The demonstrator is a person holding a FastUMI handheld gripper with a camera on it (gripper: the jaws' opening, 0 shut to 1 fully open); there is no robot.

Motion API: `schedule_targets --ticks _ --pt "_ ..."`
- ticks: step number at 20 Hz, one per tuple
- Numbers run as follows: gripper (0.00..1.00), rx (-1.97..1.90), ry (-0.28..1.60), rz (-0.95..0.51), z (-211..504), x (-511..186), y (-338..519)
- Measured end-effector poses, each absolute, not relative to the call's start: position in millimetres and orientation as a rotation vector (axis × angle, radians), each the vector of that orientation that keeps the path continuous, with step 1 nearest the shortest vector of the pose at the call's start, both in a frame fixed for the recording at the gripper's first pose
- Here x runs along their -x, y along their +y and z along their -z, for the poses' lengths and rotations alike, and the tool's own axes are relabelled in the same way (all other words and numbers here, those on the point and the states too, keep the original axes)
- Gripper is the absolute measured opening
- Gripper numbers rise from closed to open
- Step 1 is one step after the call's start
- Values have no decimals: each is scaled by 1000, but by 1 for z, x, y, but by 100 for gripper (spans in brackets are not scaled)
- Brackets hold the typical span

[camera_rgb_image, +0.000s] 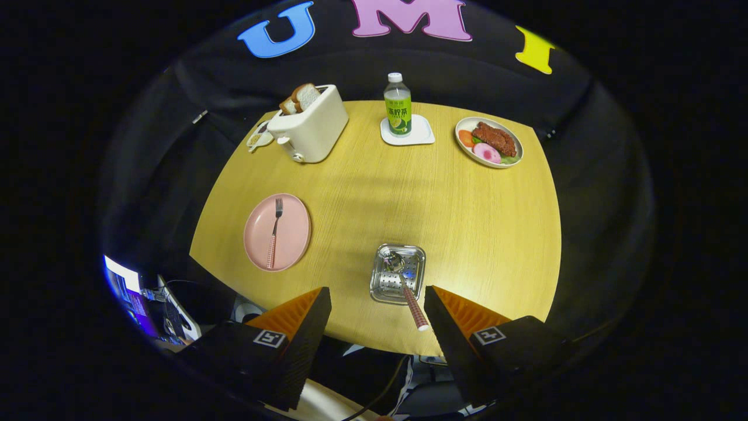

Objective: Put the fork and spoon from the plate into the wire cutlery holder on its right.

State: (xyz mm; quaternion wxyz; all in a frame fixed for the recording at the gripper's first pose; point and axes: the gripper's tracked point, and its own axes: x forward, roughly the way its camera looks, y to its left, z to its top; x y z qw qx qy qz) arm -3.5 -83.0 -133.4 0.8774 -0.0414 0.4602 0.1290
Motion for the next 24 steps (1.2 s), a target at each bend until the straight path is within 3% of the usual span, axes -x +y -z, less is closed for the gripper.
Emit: schedule_targets --ticks 9,24 --pt "99 38 653 -254 109 -4 -2" --pt "99 157 762 -407 235 -27 168"
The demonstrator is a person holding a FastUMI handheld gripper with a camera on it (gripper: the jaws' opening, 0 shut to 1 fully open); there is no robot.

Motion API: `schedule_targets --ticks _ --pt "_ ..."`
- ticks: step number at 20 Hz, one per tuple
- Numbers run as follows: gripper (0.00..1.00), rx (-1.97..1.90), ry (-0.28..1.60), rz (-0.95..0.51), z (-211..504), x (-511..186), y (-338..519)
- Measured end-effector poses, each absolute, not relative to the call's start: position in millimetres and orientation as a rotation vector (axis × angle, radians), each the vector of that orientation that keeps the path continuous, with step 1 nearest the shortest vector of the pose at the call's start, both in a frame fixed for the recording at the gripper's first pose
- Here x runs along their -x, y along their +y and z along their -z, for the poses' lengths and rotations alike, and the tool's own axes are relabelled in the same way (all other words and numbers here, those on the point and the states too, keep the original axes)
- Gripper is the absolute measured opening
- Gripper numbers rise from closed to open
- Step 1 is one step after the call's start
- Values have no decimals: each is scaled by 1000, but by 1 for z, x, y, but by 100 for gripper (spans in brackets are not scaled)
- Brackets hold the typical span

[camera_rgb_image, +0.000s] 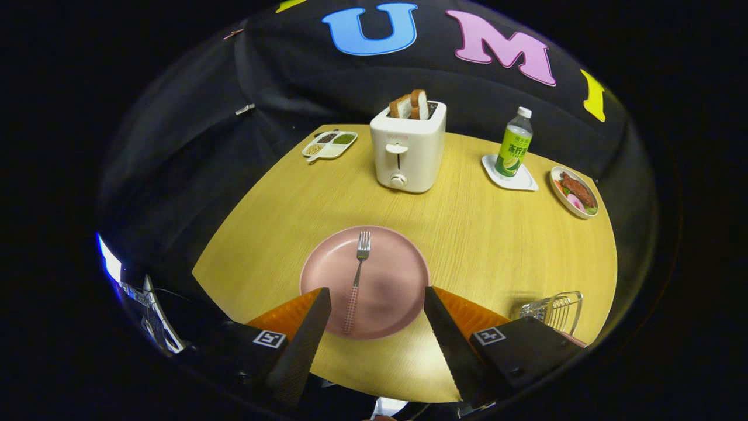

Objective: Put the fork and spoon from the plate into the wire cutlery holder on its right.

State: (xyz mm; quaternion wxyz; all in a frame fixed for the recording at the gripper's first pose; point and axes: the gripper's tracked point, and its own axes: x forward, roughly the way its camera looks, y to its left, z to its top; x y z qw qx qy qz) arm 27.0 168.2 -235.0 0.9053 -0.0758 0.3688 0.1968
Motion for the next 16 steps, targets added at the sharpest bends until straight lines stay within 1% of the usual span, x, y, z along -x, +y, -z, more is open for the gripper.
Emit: schedule_targets --ticks 7,13,15,16 --pt "99 256 894 -374 305 -38 186" --pt "100 360 973 -338 343 -41 186" --pt "97 369 993 -333 352 -39 188" --pt "89 372 1007 -332 357 -38 189"
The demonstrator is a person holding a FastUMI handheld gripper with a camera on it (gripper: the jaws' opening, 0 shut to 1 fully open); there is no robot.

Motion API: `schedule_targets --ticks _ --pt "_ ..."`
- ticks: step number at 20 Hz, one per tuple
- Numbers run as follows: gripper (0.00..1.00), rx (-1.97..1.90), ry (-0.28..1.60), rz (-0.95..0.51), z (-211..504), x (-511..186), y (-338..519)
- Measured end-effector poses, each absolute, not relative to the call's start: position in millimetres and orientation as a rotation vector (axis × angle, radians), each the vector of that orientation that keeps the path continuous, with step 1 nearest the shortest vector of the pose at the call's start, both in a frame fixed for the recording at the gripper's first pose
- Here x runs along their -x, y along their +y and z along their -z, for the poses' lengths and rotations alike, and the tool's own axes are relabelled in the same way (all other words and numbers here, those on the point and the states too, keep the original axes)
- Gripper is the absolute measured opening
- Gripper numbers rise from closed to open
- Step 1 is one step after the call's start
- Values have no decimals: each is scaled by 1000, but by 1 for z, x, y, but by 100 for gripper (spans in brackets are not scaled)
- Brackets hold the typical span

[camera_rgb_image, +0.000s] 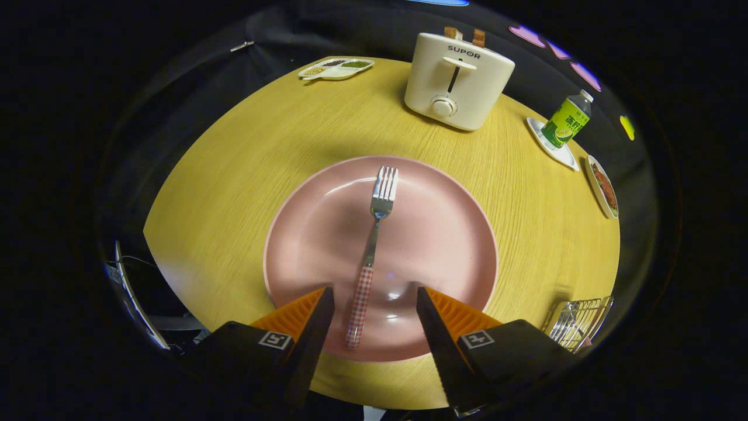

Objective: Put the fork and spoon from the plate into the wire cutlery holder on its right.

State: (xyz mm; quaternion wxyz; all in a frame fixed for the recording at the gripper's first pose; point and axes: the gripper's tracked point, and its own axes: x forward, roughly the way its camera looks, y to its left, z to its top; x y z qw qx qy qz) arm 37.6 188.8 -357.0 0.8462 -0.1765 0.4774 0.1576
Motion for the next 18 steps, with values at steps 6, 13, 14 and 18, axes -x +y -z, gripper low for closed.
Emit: schedule_targets --ticks 6,13,14,18 --pt "50 340 1053 -332 362 -32 198" --pt "11 291 1119 -360 357 -37 193" --pt "9 292 1124 -372 357 -37 192" --pt "9 323 1107 -428 337 -36 183"
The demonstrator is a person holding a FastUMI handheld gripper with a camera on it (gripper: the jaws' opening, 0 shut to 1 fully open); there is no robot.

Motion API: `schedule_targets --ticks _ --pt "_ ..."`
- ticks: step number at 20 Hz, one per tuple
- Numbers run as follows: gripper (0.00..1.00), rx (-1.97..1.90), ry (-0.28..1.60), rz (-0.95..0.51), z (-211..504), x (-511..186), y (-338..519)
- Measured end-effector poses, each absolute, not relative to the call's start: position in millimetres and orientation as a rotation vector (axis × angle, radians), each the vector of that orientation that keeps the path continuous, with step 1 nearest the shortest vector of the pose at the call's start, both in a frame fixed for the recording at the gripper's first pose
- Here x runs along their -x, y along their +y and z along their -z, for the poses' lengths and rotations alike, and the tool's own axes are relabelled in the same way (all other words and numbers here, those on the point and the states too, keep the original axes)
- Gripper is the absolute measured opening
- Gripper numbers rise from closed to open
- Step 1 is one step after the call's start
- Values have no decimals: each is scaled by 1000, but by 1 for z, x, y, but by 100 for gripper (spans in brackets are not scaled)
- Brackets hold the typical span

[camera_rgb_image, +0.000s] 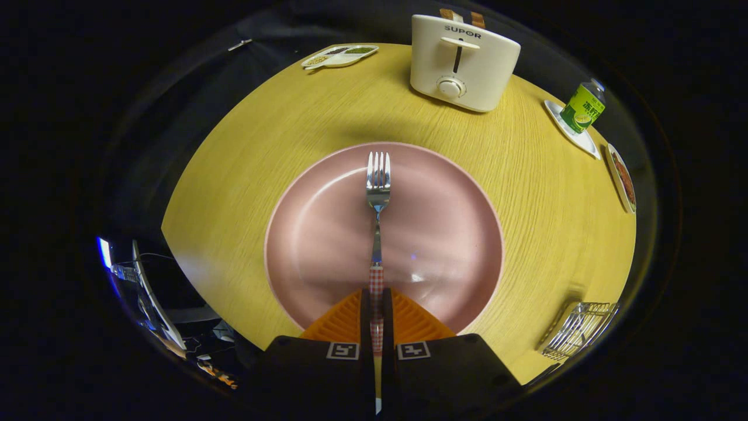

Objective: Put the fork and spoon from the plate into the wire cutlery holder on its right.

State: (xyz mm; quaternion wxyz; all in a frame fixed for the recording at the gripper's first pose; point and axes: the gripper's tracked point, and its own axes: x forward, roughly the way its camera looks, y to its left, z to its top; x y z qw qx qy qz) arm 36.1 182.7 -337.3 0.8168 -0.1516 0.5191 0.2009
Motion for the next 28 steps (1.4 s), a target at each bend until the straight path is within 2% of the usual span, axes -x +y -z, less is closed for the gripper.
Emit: schedule_targets --ticks 5,17,22,28 --pt "9 274 1112 -437 302 -21 155" --pt "9 236 1047 -310 211 40 14" --pt "9 266 1116 -263 183 68 -49" --pt "9 315 1241 -266 161 68 -110"
